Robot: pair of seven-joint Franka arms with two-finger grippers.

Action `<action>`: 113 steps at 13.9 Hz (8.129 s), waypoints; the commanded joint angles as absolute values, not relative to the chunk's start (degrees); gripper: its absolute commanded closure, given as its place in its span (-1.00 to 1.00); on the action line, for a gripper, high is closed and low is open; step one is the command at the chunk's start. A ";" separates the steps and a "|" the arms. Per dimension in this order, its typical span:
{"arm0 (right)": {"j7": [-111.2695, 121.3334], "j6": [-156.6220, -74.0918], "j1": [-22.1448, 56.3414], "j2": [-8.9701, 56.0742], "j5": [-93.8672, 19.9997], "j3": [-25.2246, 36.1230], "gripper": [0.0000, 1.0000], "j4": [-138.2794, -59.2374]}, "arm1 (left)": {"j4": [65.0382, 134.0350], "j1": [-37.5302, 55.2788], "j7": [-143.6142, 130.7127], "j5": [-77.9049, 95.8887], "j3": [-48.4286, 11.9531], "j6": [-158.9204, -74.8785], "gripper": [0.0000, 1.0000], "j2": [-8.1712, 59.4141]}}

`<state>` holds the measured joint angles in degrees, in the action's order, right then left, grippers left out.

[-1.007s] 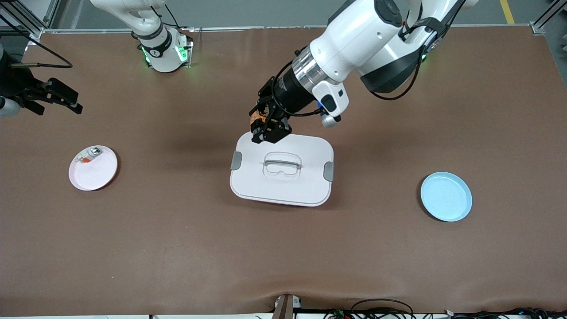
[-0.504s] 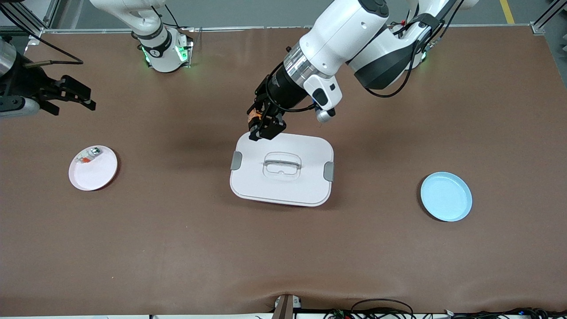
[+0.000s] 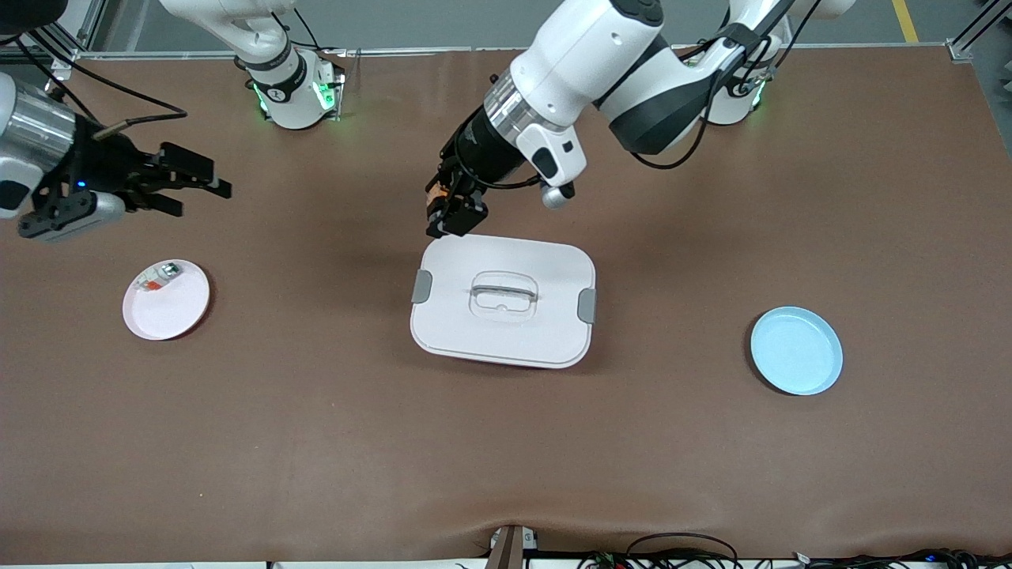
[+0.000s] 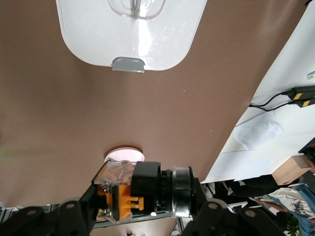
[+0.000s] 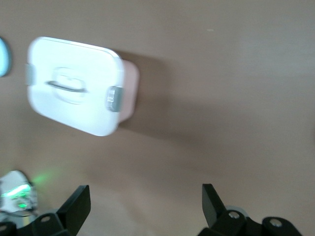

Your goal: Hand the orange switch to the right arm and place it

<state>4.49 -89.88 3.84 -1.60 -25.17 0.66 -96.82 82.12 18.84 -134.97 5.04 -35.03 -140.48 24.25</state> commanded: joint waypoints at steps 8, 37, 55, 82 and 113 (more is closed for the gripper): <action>5.89 -109.67 16.60 -1.14 -41.31 0.97 -1.00 -106.96 | 81.56 21.44 -135.70 2.55 -34.72 -143.17 0.41 27.50; 6.77 -117.68 24.34 1.84 -52.12 0.97 -1.00 -109.16 | 81.39 22.32 -135.53 1.93 -34.54 -147.22 0.41 29.53; 9.23 -117.77 24.35 2.81 -52.03 0.97 1.00 -109.69 | 81.39 22.59 -135.53 1.14 -34.54 -147.22 0.40 29.44; 46.12 -104.16 12.22 3.61 -11.90 1.41 1.00 -106.35 | 105.88 9.07 -117.98 -4.66 -34.80 -143.88 -1.00 9.78; 91.05 -141.24 -16.96 15.90 14.50 1.49 1.00 -124.37 | 124.88 -16.25 -71.68 8.43 -34.89 -143.70 -1.00 -0.69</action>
